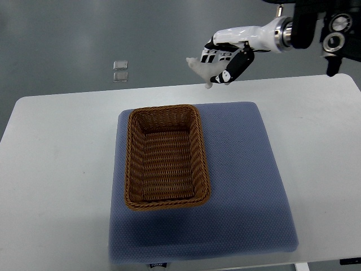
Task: Place white bear in brown basket with right hand
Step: 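Carry the bear over the wicker basket and lower it inside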
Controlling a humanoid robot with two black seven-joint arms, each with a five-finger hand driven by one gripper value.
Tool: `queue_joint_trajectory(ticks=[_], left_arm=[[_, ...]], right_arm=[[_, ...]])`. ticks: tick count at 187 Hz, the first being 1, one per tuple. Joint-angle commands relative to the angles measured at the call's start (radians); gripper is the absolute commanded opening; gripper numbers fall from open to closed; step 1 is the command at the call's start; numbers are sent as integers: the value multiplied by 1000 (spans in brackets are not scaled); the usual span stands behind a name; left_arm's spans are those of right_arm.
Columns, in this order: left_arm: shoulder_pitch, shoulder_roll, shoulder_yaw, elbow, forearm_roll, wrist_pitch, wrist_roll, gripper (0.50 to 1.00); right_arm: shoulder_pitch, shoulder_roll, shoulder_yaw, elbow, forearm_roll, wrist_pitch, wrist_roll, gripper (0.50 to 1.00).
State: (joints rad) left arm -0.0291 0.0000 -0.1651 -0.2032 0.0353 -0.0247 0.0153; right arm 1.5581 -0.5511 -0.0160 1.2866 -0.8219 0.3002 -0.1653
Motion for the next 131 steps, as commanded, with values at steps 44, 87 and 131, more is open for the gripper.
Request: queue_joint_trajectory(ticks=[44, 87, 131], left_arm=[[0, 0, -4, 1, 0, 0, 0, 1000], [0, 0, -4, -1, 0, 0, 0, 1000], [0, 0, -4, 1, -2, 0, 0, 1000]], right_arm=[[-84, 379, -30, -257, -13, -38, 1, 500], [-177, 456, -32, -308, -23, -79, 4, 500], [-240, 497, -30, -346, -43, -115, 9, 500]])
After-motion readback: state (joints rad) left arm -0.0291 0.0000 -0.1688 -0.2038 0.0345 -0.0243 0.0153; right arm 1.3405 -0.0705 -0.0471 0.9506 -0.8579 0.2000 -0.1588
